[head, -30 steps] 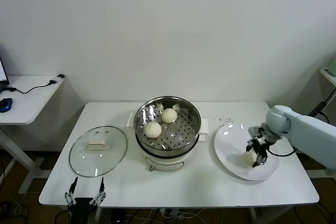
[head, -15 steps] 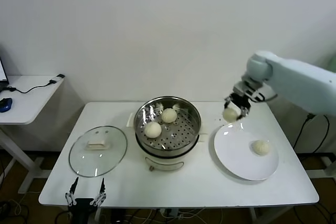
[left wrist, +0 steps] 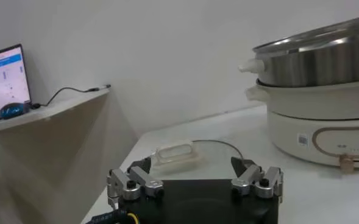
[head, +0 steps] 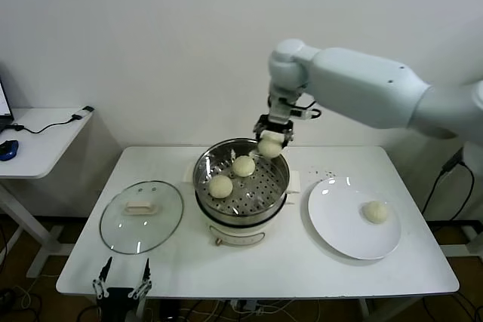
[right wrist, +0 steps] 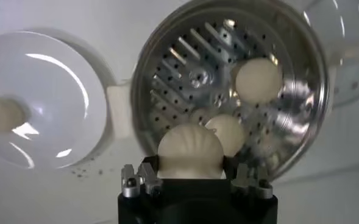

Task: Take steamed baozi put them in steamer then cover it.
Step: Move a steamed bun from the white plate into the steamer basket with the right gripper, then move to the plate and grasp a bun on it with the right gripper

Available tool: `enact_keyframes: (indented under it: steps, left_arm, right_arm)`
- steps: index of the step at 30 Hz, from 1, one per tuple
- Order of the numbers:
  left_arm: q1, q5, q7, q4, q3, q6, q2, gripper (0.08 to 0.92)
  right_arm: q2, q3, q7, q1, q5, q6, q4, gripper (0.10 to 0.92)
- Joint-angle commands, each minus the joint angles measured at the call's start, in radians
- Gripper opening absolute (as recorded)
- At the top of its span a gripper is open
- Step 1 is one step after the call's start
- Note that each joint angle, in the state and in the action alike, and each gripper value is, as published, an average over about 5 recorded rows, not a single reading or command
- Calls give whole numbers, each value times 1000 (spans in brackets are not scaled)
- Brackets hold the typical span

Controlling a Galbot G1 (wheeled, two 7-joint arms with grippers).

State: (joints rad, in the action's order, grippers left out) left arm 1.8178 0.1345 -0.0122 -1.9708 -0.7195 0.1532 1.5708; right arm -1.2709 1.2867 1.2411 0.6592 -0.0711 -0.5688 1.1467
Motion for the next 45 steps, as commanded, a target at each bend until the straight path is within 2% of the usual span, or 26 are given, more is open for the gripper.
enact_keyframes:
  steps: [1, 14, 26, 34, 42, 45]
  left_arm:
    - [5, -6, 0, -4, -8, -3, -2, 823]
    - [12, -19, 1, -3, -19, -4, 0, 823]
    - [16, -25, 4, 2, -17, -7, 2, 823]
    - [16, -25, 6, 7, -18, -6, -1, 823]
    - [13, -20, 7, -6, -16, -15, 3, 823]
    - [14, -18, 7, -8, -15, -14, 2, 823]
  right_arm:
    - [-160, 5, -10, -98, -62, -76, 28, 679]
    - [-117, 67, 0, -142, -22, -54, 89, 679]
    - [-99, 56, 5, -174, -52, -36, 88, 679]
    - [-87, 16, 25, -156, -50, -48, 82, 811]
    - [22, -19, 39, -29, 21, -27, 65, 823]
    - [121, 47, -35, 47, 84, 62, 59, 823]
